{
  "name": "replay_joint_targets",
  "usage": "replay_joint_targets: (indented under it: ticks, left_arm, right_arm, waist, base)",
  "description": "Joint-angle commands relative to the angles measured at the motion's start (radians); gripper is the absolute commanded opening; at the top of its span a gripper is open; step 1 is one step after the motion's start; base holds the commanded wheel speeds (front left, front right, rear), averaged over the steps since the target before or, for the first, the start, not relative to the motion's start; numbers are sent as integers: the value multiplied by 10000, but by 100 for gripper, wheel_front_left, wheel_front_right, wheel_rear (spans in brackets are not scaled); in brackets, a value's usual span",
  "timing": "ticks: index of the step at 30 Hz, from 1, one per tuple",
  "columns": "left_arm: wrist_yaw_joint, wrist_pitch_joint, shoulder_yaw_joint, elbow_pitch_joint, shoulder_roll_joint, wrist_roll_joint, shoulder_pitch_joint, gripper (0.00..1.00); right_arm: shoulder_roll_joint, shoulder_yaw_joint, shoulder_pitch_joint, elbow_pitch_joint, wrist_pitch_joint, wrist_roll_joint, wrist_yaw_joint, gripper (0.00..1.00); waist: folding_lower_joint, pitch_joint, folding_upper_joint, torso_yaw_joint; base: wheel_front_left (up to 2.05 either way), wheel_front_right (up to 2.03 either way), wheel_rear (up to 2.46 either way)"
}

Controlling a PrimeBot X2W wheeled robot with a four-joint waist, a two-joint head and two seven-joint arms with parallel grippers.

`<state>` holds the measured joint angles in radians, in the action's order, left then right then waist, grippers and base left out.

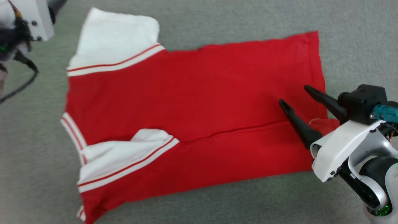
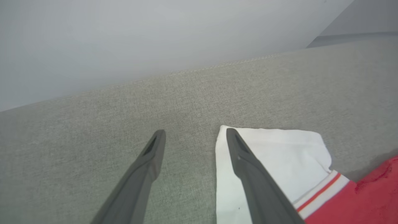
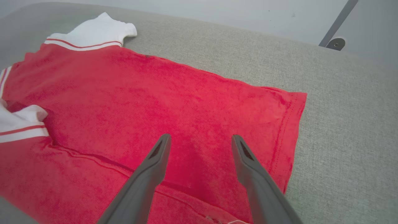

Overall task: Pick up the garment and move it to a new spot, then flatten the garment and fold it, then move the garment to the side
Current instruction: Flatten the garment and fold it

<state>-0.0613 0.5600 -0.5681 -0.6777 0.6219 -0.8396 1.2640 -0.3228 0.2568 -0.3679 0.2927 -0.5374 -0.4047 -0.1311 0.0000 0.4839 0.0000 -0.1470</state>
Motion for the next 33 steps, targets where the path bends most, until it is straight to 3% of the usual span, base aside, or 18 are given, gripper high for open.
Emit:
replay_joint_targets:
  ticks: [1, 10, 18, 19, 20, 22, 23, 28, 33]
  left_arm:
    - [-130, 222, -135, -375, -50, 78, 292, 100]
    - [-612, 1883, -695, -2407, -486, -283, 1147, 100]
    - [-732, 2736, -823, -2682, -998, -1170, 996, 100]
    - [-735, 2824, -896, -2577, -1015, -1254, 972, 83]
    - [-737, 2887, -938, -2473, -1009, -1356, 945, 57]
    - [-737, 2930, -1029, -2250, -984, -1496, 902, 35]
    - [-736, 2908, -1078, -2165, -960, -1547, 883, 0]
    - [-711, 2625, -1335, -1883, -836, -1720, 859, 0]
    - [-703, 2426, -1594, -1789, -1001, -1931, 928, 0]
  right_arm:
    - [42, -8, -172, -38, 103, 59, 8, 100]
    - [100, 77, -313, -144, 254, 131, 8, 100]
    - [-24, -135, -506, -296, 23, -96, 9, 100]
    - [-60, -178, -597, -342, -43, -166, 9, 100]
    - [-75, -216, -676, -412, -115, -240, 9, 100]
    - [-145, -274, -940, -580, -286, -426, 9, 100]
    - [-141, -361, -1099, -720, -374, -563, 9, 100]
    - [-237, -636, -2268, -1907, -1001, -851, 9, 100]
    - [-538, -282, -4029, -3757, -1736, -881, 9, 100]
  waist:
    - [0, 674, 0, -665]
    - [0, 1014, 0, -901]
    - [0, 1059, 0, -808]
    - [0, 1059, 0, -785]
    - [0, 1061, 0, -763]
    - [0, 1077, 0, -713]
    - [0, 1090, 0, -691]
    - [0, 1166, 0, -550]
    - [0, 1234, 0, -310]
  base:
    - [0, 0, 0]
    - [0, 0, 0]
    - [0, 0, 0]
    - [0, 0, 0]
    - [0, 0, 0]
    - [0, 0, 0]
    - [0, 0, 0]
    - [0, 0, 0]
    - [0, 0, 0]
